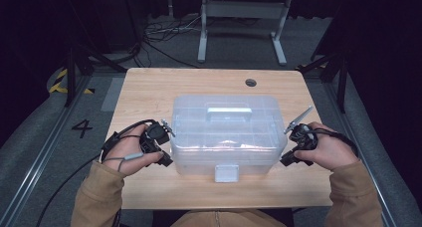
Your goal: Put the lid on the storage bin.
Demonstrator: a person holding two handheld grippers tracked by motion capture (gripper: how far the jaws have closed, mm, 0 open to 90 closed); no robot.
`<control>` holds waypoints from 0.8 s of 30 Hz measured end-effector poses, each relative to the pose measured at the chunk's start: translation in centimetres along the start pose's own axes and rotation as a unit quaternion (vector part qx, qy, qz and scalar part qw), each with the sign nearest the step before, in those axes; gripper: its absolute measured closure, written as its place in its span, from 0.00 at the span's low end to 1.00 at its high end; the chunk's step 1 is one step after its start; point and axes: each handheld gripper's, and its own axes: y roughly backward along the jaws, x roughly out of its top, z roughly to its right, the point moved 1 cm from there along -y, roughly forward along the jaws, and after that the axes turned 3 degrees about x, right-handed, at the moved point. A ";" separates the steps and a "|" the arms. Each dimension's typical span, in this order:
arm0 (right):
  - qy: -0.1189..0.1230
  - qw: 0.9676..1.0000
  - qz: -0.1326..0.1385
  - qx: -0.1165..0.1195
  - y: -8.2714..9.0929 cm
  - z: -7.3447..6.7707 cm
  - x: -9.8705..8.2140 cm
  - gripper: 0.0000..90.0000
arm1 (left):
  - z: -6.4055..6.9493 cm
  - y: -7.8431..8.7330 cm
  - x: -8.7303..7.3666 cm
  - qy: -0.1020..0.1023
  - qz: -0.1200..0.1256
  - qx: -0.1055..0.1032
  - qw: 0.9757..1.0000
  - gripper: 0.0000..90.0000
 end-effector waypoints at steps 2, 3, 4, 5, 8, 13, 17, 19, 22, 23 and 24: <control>0.001 1.000 0.003 -0.001 0.0 0.0 0.0 0.84 | -0.1 0.0 0.0 0.005 0.003 -0.004 1.000 0.82; 0.001 1.000 0.005 -0.001 0.1 0.1 -0.1 0.83 | -0.2 -0.1 0.0 0.010 0.005 -0.006 1.000 0.78; 0.001 1.000 0.005 -0.001 0.1 0.1 -0.1 0.83 | -0.2 -0.1 0.0 0.010 0.005 -0.006 1.000 0.78; 0.000 1.000 0.008 -0.001 0.1 0.1 -0.2 0.82 | -0.4 -0.1 0.0 0.013 0.006 -0.004 1.000 0.78; 0.000 1.000 0.021 -0.002 0.4 0.4 -0.3 0.79 | -0.6 0.1 -0.2 0.019 0.015 -0.003 1.000 0.75; -0.002 0.999 0.037 0.004 1.2 0.8 -0.5 0.77 | -1.1 0.8 -0.8 0.038 0.040 -0.004 0.998 0.72; -0.008 0.998 0.060 0.003 2.2 1.2 -1.1 0.76 | -1.6 1.7 -1.3 0.061 0.072 -0.003 0.996 0.70; -0.009 0.998 0.069 0.003 2.4 1.3 -1.3 0.75 | -1.9 2.1 -1.4 0.068 0.092 0.002 0.993 0.68; -0.011 0.997 0.082 -0.003 2.7 1.4 -1.5 0.74 | -2.3 2.4 -1.6 0.079 0.113 0.009 0.990 0.66; -0.012 0.996 0.088 -0.004 2.8 1.5 -1.5 0.73 | -2.5 2.5 -1.6 0.083 0.120 0.012 0.989 0.66; -0.013 0.995 0.097 -0.007 2.9 1.6 -1.5 0.73 | -2.6 2.6 -1.7 0.087 0.126 0.015 0.988 0.66</control>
